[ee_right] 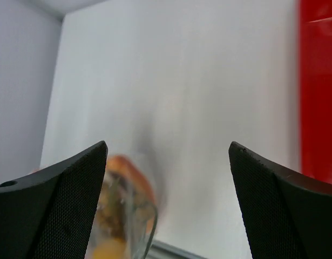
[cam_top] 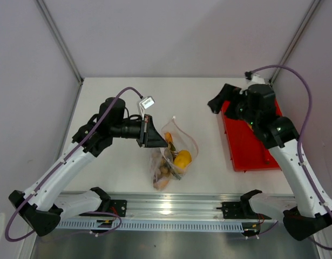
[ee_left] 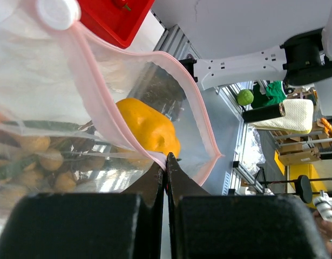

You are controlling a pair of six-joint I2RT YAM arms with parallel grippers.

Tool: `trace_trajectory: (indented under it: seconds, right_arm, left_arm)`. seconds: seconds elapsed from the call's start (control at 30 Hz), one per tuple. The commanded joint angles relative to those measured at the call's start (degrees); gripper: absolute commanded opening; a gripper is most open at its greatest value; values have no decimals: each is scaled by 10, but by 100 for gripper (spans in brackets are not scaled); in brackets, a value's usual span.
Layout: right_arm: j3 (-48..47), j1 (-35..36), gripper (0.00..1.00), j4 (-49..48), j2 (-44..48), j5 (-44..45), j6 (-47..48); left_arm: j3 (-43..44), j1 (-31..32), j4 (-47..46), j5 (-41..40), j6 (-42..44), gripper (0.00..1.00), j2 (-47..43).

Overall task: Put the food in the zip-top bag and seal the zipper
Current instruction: Place the fake fruit in the zipper food storage bag, then pick up the fake fruit from the bin.

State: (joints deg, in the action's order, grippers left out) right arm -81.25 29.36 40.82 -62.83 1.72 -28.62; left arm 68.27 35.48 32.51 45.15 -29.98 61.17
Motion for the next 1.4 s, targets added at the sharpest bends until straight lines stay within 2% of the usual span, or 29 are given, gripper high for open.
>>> trace_trajectory:
  seconds: [0.0,0.07,0.2,0.3,0.4,0.6,0.7,0.83,0.97,1.37]
  right_arm:
    - [-5,-139,94,24,-16,-29,6]
    - [1,-222,93,20,-46,-46,16]
    - [24,-321,93,-5,-133,-47,44]
    - [29,-351,95,-30,-182,-30,73]
    - [15,-353,99,-39,-254,14,104]
    - [-51,-343,99,-30,-391,79,182]
    - [-95,-332,99,2,-451,160,202]
    - [-97,-324,99,-10,-481,241,235]
    - [-89,-324,99,-46,-498,252,263]
    - [-112,-338,97,-72,-579,235,282]
  left_arm:
    - [27,-2,-15,8,-1,0,-17]
    - [26,-3,-17,12,-1,1,-18]
    - [25,-2,-22,20,3,1,-11]
    - [24,-3,-26,28,4,0,-1]
    - [30,-2,-25,35,11,0,17]
    - [30,-3,-33,50,20,0,42]
    - [28,-2,-42,62,19,1,53]
    - [29,-3,-44,74,27,1,69]
    - [28,-3,-58,84,24,1,78]
    - [37,-4,-57,94,29,1,98]
